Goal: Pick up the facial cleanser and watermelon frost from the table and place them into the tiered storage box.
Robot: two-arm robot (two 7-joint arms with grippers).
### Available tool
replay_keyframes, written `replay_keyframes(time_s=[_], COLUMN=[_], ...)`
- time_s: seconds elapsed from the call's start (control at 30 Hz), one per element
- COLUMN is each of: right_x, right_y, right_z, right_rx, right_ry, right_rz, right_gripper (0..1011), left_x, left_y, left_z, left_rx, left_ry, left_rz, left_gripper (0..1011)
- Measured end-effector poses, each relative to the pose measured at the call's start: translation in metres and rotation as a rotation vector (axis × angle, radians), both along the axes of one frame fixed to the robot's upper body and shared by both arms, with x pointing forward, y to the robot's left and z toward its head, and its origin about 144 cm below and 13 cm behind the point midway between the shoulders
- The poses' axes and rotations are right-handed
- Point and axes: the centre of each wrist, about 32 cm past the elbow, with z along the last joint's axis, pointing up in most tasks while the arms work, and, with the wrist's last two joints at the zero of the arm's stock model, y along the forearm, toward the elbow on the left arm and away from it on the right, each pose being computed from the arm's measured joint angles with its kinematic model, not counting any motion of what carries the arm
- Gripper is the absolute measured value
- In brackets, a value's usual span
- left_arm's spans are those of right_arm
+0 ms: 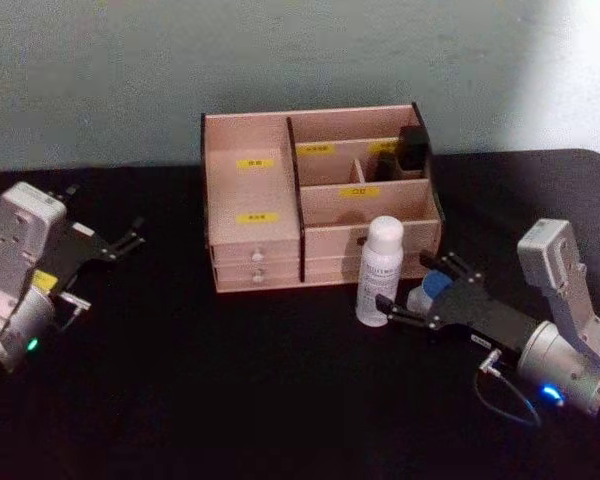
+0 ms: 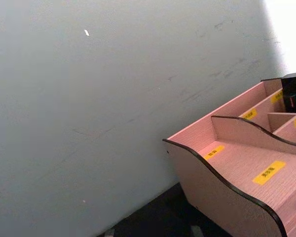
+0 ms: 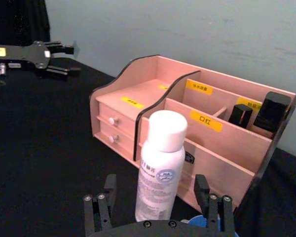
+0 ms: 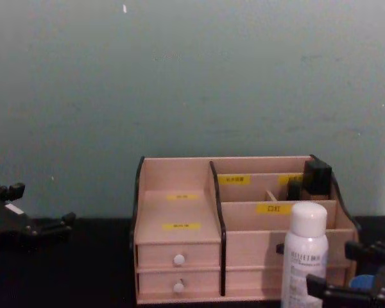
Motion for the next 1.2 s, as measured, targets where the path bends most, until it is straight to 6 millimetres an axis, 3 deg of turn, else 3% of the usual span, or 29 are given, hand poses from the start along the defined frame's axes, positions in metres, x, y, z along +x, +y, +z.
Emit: replay_keyframes(time_s=[1.2], right_x=[0.026], right_y=[0.018], right_z=[-0.008], right_rx=[0.046], right_ry=[0.052], right_rz=[-0.026], right_gripper=[1002], left_x=[0.000], left_y=[0.000], left_z=[0.000], left_rx=[0.000], left_ry=[0.000], left_rz=[0.000], left_gripper=[1001])
